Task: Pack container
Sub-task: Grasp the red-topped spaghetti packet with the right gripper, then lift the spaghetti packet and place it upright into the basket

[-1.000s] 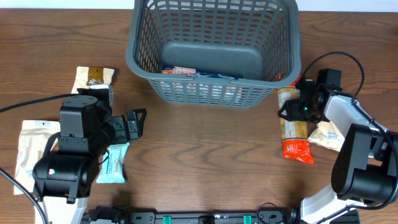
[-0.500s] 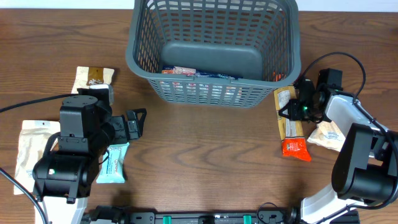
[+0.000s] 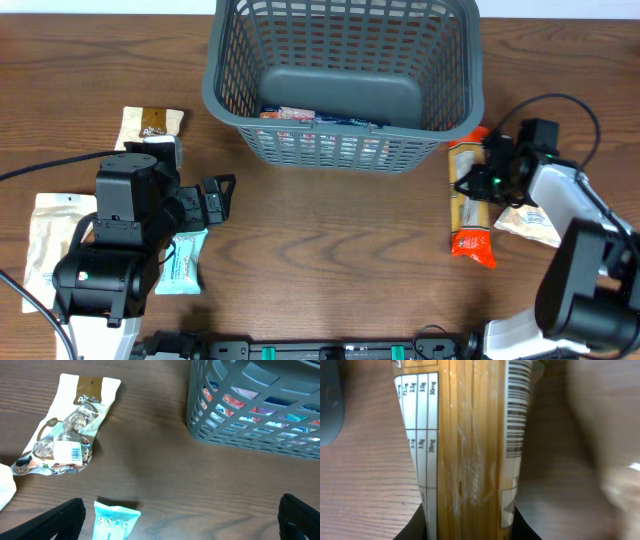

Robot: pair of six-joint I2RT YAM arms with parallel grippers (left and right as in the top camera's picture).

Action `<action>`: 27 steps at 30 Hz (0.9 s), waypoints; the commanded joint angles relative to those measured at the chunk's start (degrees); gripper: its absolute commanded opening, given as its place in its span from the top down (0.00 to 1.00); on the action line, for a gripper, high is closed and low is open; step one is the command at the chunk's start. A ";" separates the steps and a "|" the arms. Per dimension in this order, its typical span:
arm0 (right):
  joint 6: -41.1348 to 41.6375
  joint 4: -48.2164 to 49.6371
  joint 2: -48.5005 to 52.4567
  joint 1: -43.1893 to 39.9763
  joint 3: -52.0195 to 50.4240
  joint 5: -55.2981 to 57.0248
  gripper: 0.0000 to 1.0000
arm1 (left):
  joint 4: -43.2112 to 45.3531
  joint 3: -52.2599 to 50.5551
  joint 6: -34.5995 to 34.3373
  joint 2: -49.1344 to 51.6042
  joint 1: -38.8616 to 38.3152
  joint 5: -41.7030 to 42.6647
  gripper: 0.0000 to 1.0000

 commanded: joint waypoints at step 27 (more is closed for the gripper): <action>6.43 -0.44 -22.53 -3.50 1.79 4.31 0.98 | 0.50 1.11 0.31 0.04 0.24 -0.63 0.01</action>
